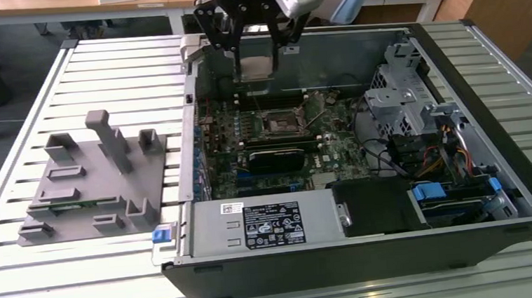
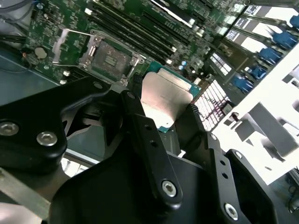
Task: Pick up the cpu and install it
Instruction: 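Pick up the cpu and move it towards the insertion slot, then place the cpu into insertion slot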
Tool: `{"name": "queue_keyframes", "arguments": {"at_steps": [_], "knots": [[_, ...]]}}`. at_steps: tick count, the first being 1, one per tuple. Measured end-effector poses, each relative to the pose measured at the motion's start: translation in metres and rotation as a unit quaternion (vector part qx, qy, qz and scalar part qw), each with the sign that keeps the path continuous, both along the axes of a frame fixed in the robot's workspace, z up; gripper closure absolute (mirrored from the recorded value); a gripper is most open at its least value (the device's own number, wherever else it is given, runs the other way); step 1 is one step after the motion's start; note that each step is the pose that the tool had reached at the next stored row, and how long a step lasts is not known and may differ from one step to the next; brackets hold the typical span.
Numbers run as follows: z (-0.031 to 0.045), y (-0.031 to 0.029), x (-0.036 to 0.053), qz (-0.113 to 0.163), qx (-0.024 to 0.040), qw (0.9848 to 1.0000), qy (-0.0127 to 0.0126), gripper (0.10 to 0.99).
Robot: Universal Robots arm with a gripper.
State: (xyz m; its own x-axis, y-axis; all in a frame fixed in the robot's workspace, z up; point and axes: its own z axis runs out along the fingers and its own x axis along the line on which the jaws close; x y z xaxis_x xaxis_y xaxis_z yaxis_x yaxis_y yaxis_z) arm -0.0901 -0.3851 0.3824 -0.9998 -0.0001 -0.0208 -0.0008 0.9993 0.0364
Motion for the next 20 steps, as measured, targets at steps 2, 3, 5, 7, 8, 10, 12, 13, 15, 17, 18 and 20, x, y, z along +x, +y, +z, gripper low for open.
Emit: {"name": "queue_keyframes", "arguments": {"at_steps": [2, 3, 5, 7, 8, 10, 12, 13, 15, 17, 18, 20], "knots": [[-0.0004, 0.0010, 0.0071, 0.000, 0.0000, 1.0000, 0.0000, 0.553], [-0.0006, 0.0014, 0.0107, 0.000, 0.0000, 1.0000, 0.0000, 0.553], [-0.0010, 0.0021, 0.0174, 0.000, 0.0000, 1.0000, 0.0000, 0.553], [-0.0014, 0.0025, 0.0236, 0.000, 0.0001, 1.0000, 0.0000, 0.553], [-0.0016, 0.0027, 0.0268, 0.000, 0.0001, 1.0000, 0.0000, 0.553], [-0.0021, 0.0032, 0.0330, 0.000, 0.0001, 1.0000, 0.0000, 0.553], [-0.0025, 0.0038, 0.0398, 0.000, 0.0002, 1.0000, 0.0000, 0.553], [-0.0028, 0.0040, 0.0433, 0.000, 0.0002, 1.0000, 0.0000, 0.553], [-0.0031, 0.0042, 0.0485, 0.000, 0.0002, 1.0000, 0.0000, 0.553], [-0.0032, 0.0042, 0.0512, -0.001, -0.0004, 1.0000, -0.0001, 0.553], [-0.0032, 0.0042, 0.0523, -0.003, -0.0010, 1.0000, 0.0000, 0.553], [-0.0031, 0.0042, 0.0541, -0.005, -0.0019, 1.0000, 0.0000, 0.553]]}}
